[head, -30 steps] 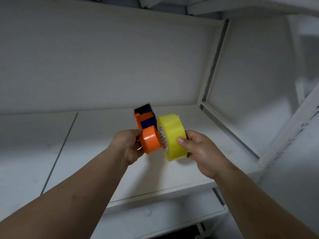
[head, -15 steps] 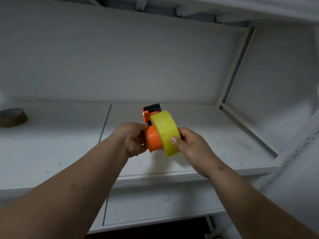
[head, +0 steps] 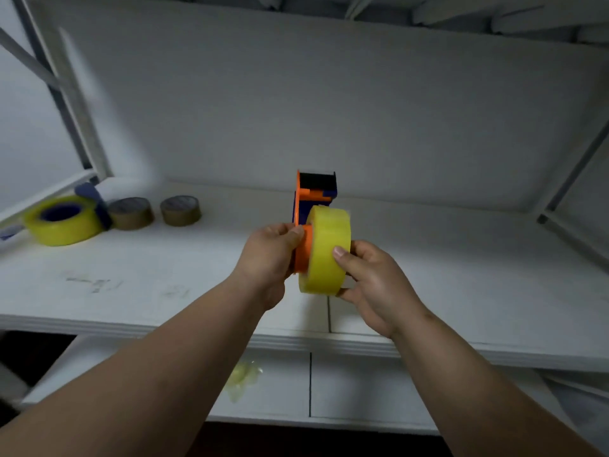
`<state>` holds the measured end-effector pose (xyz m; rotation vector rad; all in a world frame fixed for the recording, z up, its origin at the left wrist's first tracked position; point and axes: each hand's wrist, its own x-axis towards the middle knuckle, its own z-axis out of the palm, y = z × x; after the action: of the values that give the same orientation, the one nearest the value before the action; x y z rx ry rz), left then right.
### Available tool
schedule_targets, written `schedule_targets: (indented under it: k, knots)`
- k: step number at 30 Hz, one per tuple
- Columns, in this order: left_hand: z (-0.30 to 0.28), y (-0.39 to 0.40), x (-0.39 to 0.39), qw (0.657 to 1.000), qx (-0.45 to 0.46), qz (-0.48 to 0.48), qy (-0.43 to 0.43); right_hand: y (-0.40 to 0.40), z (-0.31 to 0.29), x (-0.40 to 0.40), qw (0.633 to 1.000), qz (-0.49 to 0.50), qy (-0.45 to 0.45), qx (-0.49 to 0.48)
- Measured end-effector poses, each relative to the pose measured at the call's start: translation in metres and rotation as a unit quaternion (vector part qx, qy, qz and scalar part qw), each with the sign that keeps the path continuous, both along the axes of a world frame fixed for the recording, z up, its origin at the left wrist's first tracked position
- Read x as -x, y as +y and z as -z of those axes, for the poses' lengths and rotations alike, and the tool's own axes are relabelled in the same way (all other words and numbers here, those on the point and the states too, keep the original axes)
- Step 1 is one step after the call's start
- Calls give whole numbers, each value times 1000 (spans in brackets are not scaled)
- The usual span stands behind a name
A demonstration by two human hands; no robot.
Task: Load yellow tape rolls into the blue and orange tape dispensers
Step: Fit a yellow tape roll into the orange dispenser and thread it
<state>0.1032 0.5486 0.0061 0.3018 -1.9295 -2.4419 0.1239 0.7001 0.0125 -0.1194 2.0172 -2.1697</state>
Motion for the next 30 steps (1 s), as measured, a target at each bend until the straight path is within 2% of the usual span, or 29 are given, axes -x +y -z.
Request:
schedule_targets:
  k: [3,8,17,24,27,30]
  knots:
    - [1,-32,-1,1000,5,9,21,-30,-4,5,999,-36,-8,16]
    - [1,-70,6,999,-29,-19,15,-68,-5,28,998,-57,0,-17]
    - [-1,-120,10,999,-48,11,7,-131,1,56,988,-125,20,-92]
    - [15,-172,14,999,-44,5,-18,-172,2,66,964,-192,-13,-182]
    - [18,-201,16,999,-35,22,-18,-196,3,73,961,-158,-18,-227]
    - [22,-237,17,999,-19,44,-15,-229,6,79,969,-55,1,-241]
